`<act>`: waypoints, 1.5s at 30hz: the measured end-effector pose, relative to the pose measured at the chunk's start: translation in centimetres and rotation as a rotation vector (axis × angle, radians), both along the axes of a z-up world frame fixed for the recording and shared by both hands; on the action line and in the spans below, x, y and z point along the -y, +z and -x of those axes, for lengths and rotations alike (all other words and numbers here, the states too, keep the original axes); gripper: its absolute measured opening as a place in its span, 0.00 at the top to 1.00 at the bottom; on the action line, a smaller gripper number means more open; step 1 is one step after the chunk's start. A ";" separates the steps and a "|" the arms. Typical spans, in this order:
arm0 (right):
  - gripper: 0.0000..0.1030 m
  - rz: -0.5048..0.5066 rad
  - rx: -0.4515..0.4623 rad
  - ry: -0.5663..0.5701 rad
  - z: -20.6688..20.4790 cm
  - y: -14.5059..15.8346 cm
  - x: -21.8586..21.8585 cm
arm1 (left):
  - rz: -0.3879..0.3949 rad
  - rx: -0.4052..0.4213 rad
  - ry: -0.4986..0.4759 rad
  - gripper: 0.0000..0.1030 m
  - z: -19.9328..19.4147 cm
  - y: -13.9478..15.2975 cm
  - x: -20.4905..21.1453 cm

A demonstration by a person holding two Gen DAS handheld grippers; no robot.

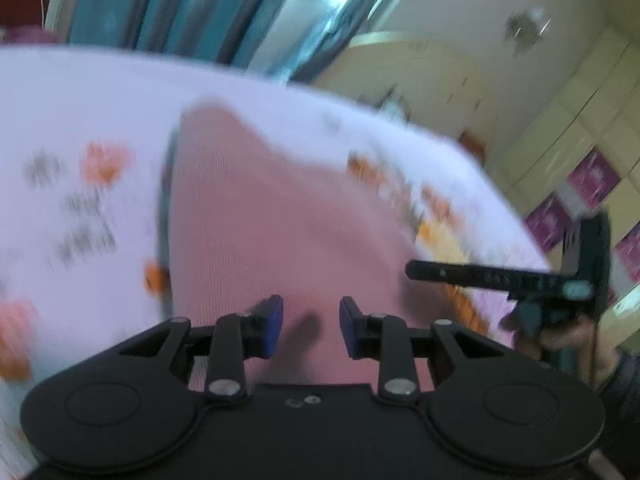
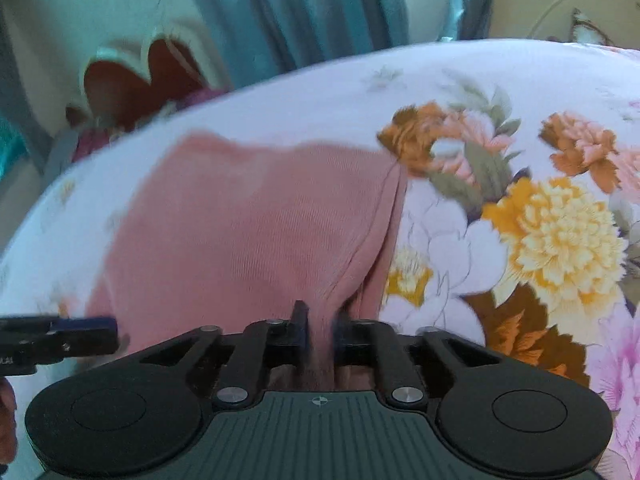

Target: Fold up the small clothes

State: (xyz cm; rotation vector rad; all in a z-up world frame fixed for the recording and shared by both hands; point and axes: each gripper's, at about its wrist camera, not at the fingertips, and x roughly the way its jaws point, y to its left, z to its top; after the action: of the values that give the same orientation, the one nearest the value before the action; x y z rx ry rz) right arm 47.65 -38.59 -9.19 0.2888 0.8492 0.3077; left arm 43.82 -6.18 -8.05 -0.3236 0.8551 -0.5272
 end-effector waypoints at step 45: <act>0.93 0.240 0.128 0.058 -10.9 -3.6 -5.1 | -0.155 0.109 0.034 0.70 -13.5 -3.9 0.5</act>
State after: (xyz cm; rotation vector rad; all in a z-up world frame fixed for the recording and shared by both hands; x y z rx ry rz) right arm 58.58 -33.53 -12.80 0.0201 0.7599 0.2723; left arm 57.28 -6.69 -11.93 -0.1654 0.7785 -0.4400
